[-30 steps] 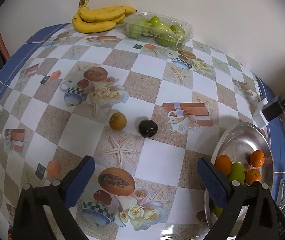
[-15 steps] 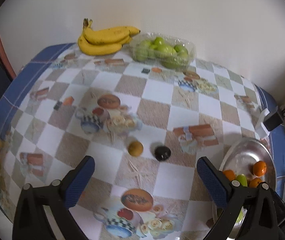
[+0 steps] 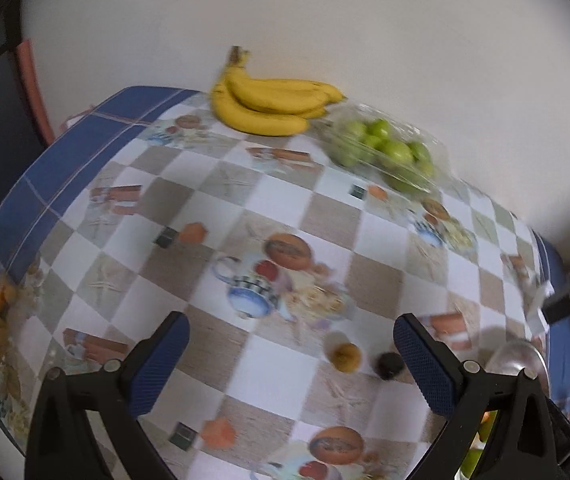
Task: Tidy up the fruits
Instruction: 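Withdraw both open tools from the tray toward the loose fruits on the cloth, then close the right tool on the dark plum while the left tool closes on the small yellow fruit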
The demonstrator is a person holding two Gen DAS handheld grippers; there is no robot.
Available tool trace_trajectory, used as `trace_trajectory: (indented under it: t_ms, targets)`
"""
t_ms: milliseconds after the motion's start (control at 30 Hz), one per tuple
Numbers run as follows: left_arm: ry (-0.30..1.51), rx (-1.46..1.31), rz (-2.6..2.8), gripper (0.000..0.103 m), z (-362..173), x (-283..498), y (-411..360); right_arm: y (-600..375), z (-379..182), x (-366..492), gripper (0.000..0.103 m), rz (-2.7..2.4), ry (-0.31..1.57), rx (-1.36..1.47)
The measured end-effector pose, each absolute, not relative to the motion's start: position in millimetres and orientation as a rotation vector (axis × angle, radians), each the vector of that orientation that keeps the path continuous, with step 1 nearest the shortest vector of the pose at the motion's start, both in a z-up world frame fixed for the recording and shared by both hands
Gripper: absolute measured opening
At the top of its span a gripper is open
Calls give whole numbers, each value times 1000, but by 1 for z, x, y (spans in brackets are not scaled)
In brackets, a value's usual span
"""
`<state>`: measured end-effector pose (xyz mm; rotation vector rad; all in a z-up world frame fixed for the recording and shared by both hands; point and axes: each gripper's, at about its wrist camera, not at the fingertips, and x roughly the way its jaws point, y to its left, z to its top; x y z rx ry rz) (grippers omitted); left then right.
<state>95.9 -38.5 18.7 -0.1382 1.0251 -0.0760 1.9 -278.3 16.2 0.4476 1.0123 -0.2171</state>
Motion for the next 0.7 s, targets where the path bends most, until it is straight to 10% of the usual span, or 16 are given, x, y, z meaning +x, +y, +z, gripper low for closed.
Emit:
trace_trajectory:
  t_ms: [700]
  targets:
    - [1201, -271, -54, 102, -43, 130, -10, -216, -37, 67, 102, -131, 1165, 393]
